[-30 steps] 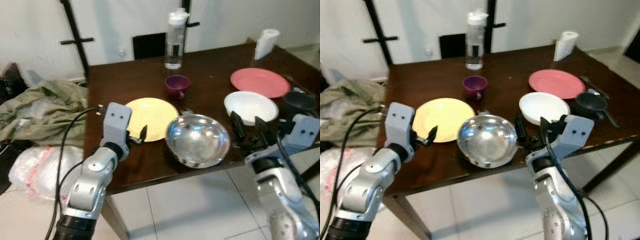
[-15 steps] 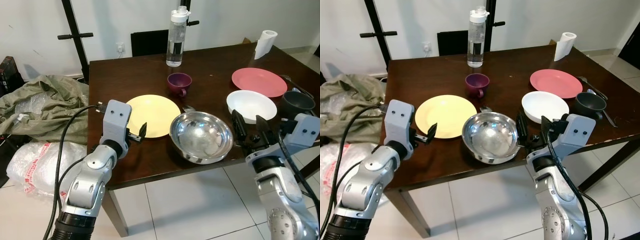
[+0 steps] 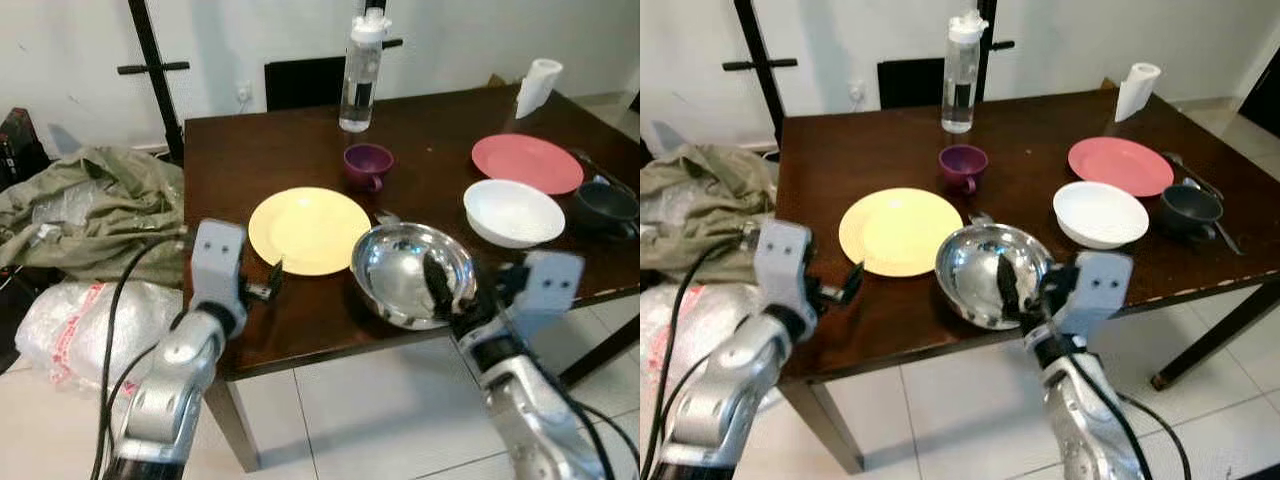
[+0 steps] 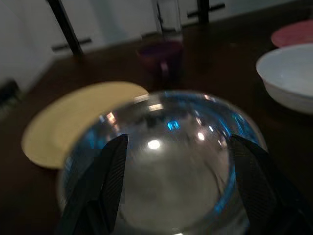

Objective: Setting the table

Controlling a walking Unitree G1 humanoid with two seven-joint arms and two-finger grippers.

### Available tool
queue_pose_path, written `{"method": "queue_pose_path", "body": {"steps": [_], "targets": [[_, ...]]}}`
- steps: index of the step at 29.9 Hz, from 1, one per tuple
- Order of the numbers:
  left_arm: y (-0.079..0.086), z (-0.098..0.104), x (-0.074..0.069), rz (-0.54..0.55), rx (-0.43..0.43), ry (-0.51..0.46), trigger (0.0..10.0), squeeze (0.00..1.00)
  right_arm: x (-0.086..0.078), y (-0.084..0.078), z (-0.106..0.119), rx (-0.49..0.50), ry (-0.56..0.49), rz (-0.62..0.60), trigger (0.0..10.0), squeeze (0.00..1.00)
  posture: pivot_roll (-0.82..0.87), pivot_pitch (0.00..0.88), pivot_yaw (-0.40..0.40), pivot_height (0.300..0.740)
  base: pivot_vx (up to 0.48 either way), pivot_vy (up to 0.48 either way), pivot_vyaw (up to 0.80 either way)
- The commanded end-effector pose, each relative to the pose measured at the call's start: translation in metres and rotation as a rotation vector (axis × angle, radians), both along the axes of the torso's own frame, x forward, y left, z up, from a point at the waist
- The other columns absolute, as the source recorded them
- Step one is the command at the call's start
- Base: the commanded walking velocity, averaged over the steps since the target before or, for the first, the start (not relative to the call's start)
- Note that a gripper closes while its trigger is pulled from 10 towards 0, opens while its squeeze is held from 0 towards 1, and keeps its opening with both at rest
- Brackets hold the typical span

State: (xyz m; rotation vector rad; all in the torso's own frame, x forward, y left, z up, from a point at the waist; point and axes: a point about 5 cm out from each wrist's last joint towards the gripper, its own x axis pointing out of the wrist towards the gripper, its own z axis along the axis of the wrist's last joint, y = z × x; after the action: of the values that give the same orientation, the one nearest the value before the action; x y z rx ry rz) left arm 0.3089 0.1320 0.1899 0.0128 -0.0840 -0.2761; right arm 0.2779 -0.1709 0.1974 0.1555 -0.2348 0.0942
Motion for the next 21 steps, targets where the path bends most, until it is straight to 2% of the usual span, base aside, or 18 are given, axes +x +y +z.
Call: {"method": "queue_pose_path", "body": {"steps": [1,2,5,6,7,9,11,15,19,21], "targets": [[-0.002,0.007,-0.015,-0.073,-0.004,-0.049,10.0,0.0,-0.004,-0.001,-0.005,-0.056,0.003,0.005,10.0,0.0,0.0,0.15,0.037,0.74,0.0,0.0,0.0],[-0.002,0.007,-0.015,-0.073,-0.004,-0.049,10.0,0.0,-0.004,-0.001,-0.005,-0.056,0.003,0.005,10.0,0.0,0.0,0.15,0.037,0.74,0.0,0.0,0.0],[-0.003,0.005,-0.037,-0.133,0.017,-0.065,10.0,0.0,-0.012,-0.001,-0.011,-0.101,0.013,0.034,10.0,0.0,0.01,0.134,0.011,0.74,0.0,0.0,0.0],[-0.003,0.005,-0.037,-0.133,0.017,-0.065,10.0,0.0,-0.012,-0.001,-0.011,-0.101,0.013,0.034,10.0,0.0,0.01,0.134,0.011,0.74,0.0,0.0,0.0],[-0.005,0.002,-0.046,-0.149,0.037,-0.065,10.0,0.0,-0.015,0.0,-0.016,-0.101,0.028,0.043,10.0,0.0,0.01,0.127,0.003,0.74,0.0,0.0,0.0],[-0.009,-0.007,-0.06,-0.176,0.071,-0.055,10.0,0.0,-0.02,0.003,-0.025,-0.07,0.062,0.047,10.0,0.0,0.02,0.119,-0.005,0.74,0.0,0.0,0.0],[-0.011,-0.017,-0.066,-0.178,0.083,-0.03,10.0,0.0,-0.024,0.009,-0.035,-0.038,0.094,0.036,10.0,0.0,0.02,0.115,-0.008,0.74,0.0,0.0,0.0],[-0.01,-0.022,-0.066,-0.155,0.076,-0.015,10.0,0.0,-0.026,0.012,-0.042,-0.01,0.113,0.03,10.0,0.0,0.01,0.105,-0.007,0.74,0.0,0.0,0.0],[-0.007,-0.023,-0.057,-0.143,0.092,0.004,10.0,0.0,-0.025,0.018,-0.047,0.006,0.123,0.049,10.0,0.0,0.01,0.088,0.007,0.74,0.0,0.0,0.0],[-0.007,-0.023,-0.057,-0.144,0.097,0.005,10.0,0.0,-0.025,0.018,-0.047,0.006,0.123,0.05,10.0,0.0,0.01,0.088,0.007,0.74,0.0,0.0,0.0]]}}
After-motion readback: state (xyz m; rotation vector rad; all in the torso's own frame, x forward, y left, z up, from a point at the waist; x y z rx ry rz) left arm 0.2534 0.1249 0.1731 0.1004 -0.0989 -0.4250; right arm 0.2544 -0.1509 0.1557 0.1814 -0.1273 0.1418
